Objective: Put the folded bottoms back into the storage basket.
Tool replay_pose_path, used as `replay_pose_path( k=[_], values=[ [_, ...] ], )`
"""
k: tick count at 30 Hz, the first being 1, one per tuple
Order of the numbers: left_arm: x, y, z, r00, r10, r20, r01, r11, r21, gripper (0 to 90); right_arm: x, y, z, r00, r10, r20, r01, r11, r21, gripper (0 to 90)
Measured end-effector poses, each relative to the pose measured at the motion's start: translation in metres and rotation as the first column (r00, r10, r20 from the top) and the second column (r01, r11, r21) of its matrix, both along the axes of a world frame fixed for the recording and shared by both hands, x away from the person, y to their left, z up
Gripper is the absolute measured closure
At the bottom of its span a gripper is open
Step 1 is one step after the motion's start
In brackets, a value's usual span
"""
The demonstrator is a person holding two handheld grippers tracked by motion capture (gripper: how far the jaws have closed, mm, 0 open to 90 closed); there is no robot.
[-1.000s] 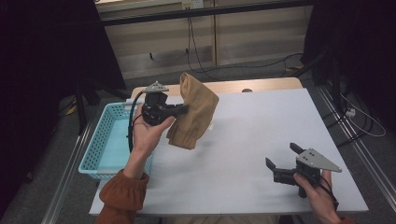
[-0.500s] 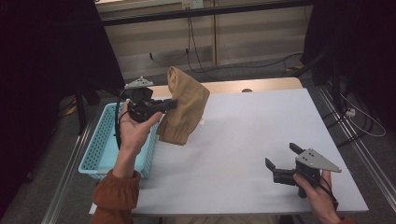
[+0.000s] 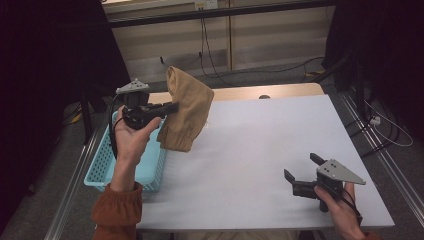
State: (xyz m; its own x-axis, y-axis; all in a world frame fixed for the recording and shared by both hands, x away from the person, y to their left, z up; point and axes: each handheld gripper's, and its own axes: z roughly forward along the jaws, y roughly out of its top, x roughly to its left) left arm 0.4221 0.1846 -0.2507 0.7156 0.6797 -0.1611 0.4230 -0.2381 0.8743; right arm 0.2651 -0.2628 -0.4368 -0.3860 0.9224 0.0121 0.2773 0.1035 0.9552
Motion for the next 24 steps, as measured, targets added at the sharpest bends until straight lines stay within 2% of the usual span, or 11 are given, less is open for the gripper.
replay_pose_path(
  k=[4, 8, 17, 24],
  values=[
    [-0.004, 0.006, 0.006, 1.0000, 0.002, 0.009, -0.002, 1.0000, -0.007, 86.5, 0.000, 0.000, 0.000, 1.0000, -0.001, -0.001, 0.001, 1.0000, 0.001, 0.6],
    [-0.007, 0.012, 0.010, 0.9999, 0.007, 0.014, -0.007, 0.9999, 0.008, 86.5, 0.000, 0.000, 0.000, 1.0000, -0.001, -0.002, 0.001, 1.0000, 0.000, 0.6],
    [-0.012, 0.021, 0.018, 0.9994, 0.019, 0.030, -0.019, 0.9997, 0.015, 86.5, 0.000, 0.000, 0.000, 1.0000, -0.001, -0.001, 0.001, 1.0000, 0.001, 0.6],
    [-0.014, 0.029, 0.022, 0.9991, 0.038, 0.021, -0.039, 0.9986, 0.037, 86.5, 0.002, 0.000, -0.001, 1.0000, -0.006, -0.001, 0.006, 1.0000, -0.004, 0.6]
  ],
)
